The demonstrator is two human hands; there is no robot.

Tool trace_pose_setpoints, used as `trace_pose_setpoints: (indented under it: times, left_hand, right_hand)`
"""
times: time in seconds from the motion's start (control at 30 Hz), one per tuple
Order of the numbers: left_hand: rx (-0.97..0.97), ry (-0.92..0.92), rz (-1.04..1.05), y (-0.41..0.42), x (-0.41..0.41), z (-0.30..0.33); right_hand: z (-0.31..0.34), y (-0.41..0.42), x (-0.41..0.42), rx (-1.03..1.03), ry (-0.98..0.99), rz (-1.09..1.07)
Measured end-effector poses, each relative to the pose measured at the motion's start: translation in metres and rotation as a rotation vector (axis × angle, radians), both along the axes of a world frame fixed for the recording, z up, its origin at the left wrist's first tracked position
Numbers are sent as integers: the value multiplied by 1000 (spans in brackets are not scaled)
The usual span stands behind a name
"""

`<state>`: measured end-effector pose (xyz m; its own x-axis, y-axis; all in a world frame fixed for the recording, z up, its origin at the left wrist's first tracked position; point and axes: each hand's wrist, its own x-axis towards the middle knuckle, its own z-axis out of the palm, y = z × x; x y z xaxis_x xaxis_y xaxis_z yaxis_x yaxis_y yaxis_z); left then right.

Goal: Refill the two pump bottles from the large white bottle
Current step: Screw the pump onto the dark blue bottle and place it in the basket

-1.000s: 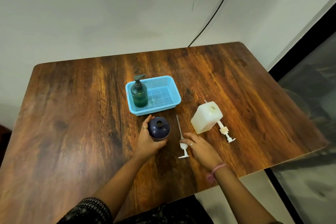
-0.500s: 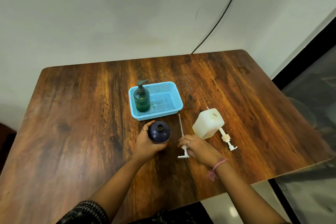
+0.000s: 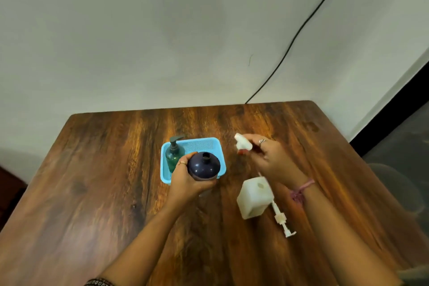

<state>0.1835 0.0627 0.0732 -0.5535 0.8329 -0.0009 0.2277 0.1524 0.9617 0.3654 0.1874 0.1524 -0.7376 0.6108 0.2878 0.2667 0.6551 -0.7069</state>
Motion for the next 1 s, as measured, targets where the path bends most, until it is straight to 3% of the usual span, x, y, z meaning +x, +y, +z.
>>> trace_pose_setpoints:
  times: [0.17, 0.5, 0.77, 1.0]
  left_hand:
    - [85, 1, 50, 39, 14, 49]
    - [184, 79, 135, 105, 31, 128]
    - [212, 141, 136, 130, 41, 162]
    - [214, 209, 142, 142, 50, 177]
  right_hand:
    - [65, 36, 0, -150, 164, -11]
    - [179, 100, -10, 26, 411, 64]
    - [215, 120, -9, 96, 429, 118]
    - [219, 130, -12, 59, 294, 221]
